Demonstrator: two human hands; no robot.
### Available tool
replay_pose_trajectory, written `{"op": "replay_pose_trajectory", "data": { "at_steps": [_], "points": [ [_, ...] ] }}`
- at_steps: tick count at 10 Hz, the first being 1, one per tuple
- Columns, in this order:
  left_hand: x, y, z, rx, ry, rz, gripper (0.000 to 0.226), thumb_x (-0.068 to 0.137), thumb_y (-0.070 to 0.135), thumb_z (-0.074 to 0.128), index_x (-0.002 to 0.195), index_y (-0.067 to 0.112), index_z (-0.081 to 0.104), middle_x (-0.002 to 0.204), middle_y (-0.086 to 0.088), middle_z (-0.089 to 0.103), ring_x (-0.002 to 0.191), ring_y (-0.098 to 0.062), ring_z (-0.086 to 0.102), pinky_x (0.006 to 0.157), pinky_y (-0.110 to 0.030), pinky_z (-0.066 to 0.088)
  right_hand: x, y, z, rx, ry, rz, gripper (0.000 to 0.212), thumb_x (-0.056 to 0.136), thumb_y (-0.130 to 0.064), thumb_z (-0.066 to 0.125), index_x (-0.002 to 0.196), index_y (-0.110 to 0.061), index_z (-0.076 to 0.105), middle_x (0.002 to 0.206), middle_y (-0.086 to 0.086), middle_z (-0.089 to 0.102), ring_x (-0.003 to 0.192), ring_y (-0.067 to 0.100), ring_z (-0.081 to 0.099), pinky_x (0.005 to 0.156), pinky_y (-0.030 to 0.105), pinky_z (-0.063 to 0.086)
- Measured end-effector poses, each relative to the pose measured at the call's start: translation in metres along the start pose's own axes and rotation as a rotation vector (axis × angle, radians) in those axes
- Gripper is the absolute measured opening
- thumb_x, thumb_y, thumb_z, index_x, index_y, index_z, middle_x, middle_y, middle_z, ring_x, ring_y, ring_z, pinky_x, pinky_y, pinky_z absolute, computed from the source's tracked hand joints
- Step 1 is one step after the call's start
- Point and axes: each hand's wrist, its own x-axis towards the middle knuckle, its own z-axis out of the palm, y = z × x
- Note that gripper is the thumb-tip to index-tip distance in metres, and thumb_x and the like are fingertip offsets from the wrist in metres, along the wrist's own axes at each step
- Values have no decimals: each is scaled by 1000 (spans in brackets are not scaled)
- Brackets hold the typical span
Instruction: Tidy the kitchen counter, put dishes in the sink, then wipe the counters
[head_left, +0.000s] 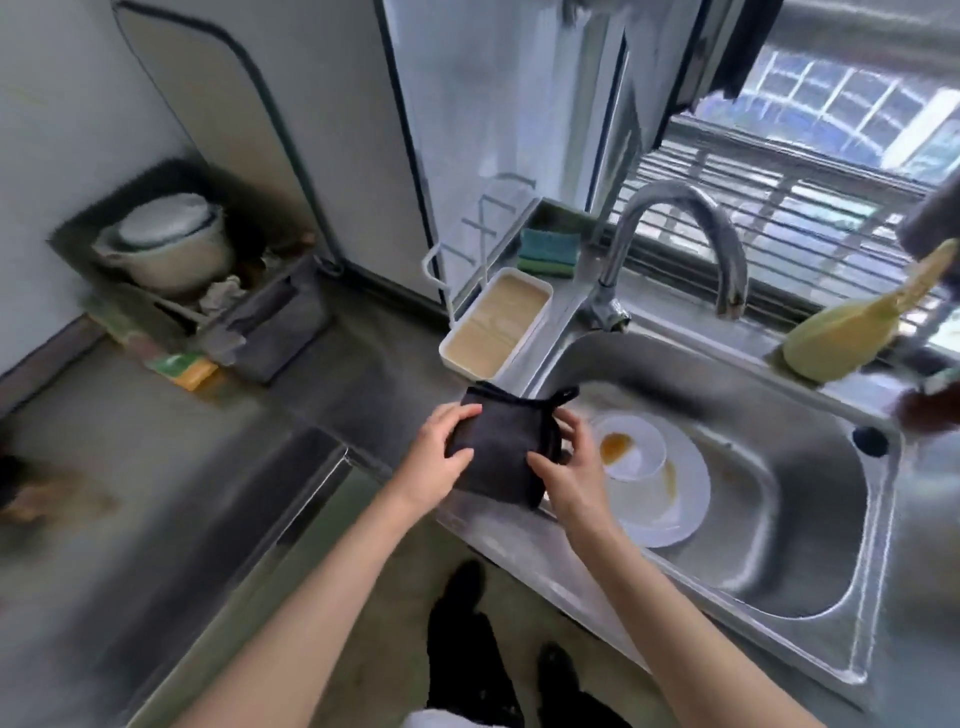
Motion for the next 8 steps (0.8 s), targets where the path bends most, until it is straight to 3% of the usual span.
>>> {"op": "replay_pose_trajectory", "data": {
  "at_steps": [1, 2, 3, 4, 5, 6, 7, 8],
  "points": [
    [48, -11, -17, 96, -68, -3, 53, 78, -12, 56, 128, 4, 50, 131, -12, 45, 124, -22, 42, 106, -18, 24, 42, -8, 30, -48, 78, -10, 54, 77, 14, 54, 123, -12, 46, 105, -8, 55, 104, 19, 54, 87, 23, 47],
    [96, -22, -26, 145, -98, 19, 54, 80, -14, 51, 131, 4, 48, 135, -15, 43, 127, -25, 41, 107, -17, 22, 85, -9, 52, -121, 172, -4, 54, 77, 11, 55, 125, -11, 46, 116, 4, 55, 108, 17, 52, 92, 22, 43],
    [134, -30, -26, 177, -59, 28, 53, 81, -16, 47, 130, 3, 49, 138, -15, 41, 129, -25, 39, 101, -6, 17, 119, -8, 67, -137, 241, 35, 55, 77, 10, 55, 127, -10, 45, 121, 6, 54, 111, 18, 51, 99, 28, 40],
    [159, -38, -20, 240, -4, 26, 48, 84, -14, 45, 129, 3, 51, 139, -13, 41, 127, -25, 42, 91, 3, 14, 142, -8, 77, -167, 283, 24, 54, 76, 10, 57, 126, -9, 45, 121, 6, 53, 113, 18, 50, 95, 15, 36],
    [166, -48, -18, 389, 35, 113, 41, 82, -8, 54, 120, 5, 59, 134, -15, 50, 117, -33, 51, 98, -27, 36, 156, -4, 80, -258, 255, -30, 55, 76, 6, 61, 127, -7, 46, 126, 8, 49, 122, 23, 45, 94, 7, 27],
    [154, -61, -11, 725, 13, 273, 31, 77, 16, 64, 108, 14, 67, 123, -8, 61, 103, -29, 59, 84, -44, 47, 157, 10, 77, -739, 216, -194, 56, 75, -9, 69, 128, -8, 50, 142, 15, 40, 131, 32, 36, 110, 36, 29],
    [144, -65, -4, 778, -136, 253, 35, 93, 29, 45, 124, 18, 58, 132, -1, 56, 124, -21, 47, 102, -51, 31, 149, 14, 70, -1032, 28, -246, 41, 89, -28, 57, 127, -14, 54, 151, 6, 33, 139, 28, 26, 112, 49, 22],
    [136, -71, -5, 754, -189, 180, 47, 97, 38, 32, 139, 19, 41, 148, 2, 36, 140, -20, 25, 110, -51, 16, 139, 13, 62, -954, -59, -117, 50, 95, -39, 43, 141, -22, 38, 157, -3, 16, 144, 23, 9, 114, 38, 8]
  ]
}}
